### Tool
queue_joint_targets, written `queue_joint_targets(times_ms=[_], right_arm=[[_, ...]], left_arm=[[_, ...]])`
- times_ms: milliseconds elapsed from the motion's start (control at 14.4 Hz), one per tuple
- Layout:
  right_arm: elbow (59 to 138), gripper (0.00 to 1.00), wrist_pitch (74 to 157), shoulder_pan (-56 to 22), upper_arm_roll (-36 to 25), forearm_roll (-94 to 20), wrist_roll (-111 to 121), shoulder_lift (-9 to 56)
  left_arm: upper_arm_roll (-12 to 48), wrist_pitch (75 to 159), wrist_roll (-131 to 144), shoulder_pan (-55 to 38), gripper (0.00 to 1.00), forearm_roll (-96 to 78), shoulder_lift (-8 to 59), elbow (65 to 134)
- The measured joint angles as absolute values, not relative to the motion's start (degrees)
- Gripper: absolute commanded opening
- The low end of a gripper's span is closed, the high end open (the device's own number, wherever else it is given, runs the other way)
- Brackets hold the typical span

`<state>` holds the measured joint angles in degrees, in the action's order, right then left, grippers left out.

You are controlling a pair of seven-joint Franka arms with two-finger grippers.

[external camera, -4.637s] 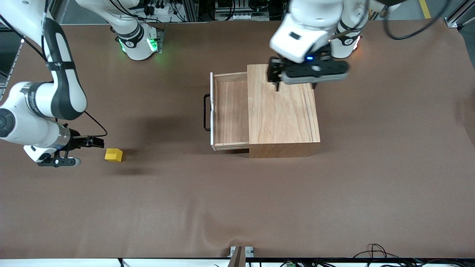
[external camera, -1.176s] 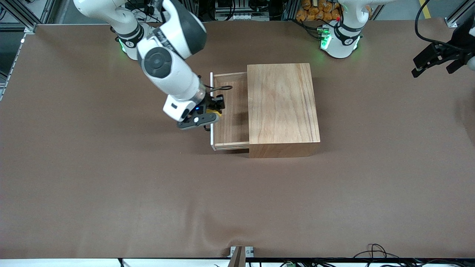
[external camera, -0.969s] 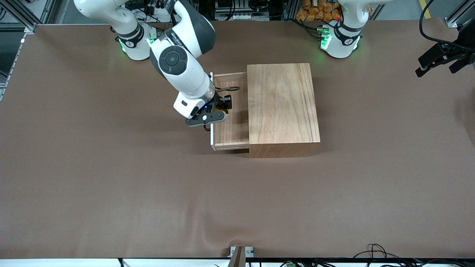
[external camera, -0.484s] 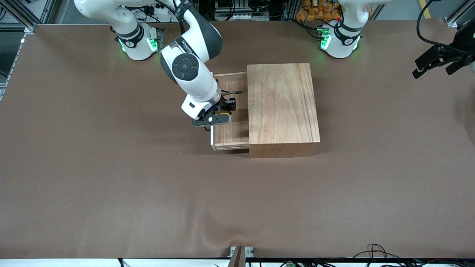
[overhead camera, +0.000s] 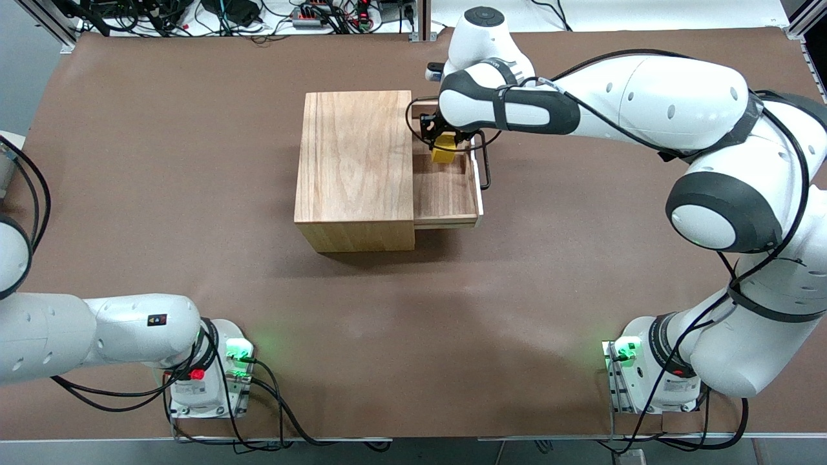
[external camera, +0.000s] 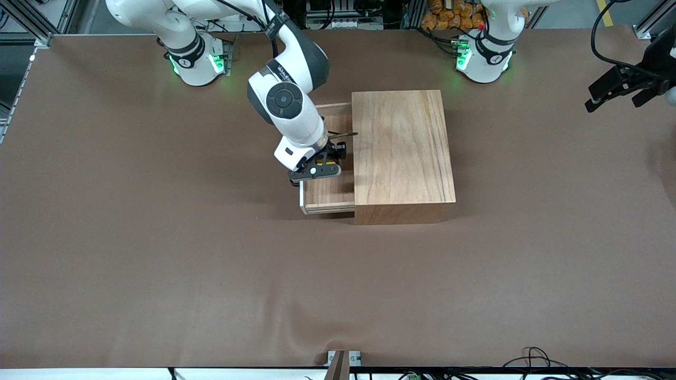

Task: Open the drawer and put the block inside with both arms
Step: 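Lower the cube into the drawer and open the right gripper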

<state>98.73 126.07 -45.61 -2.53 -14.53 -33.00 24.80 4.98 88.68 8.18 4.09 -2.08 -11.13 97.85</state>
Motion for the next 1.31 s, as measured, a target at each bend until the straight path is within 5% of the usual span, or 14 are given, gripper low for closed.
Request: queue_joint_targets(times_ms=[623,1315], right_arm=[[98.0,1.0,125.9,-45.2,-3.9,-14.5,-34.3,23.7],[97.1,1.0,116.5,-35.1,-5.0,-11.6,-32.3,17.7]], left_arm=[[5.0,89.4,8.2,4.1,1.0,-2.1,-11.1,97.9],[4.9,89.8,7.0,4.1,1.0,-2.1,-11.1,98.0]])
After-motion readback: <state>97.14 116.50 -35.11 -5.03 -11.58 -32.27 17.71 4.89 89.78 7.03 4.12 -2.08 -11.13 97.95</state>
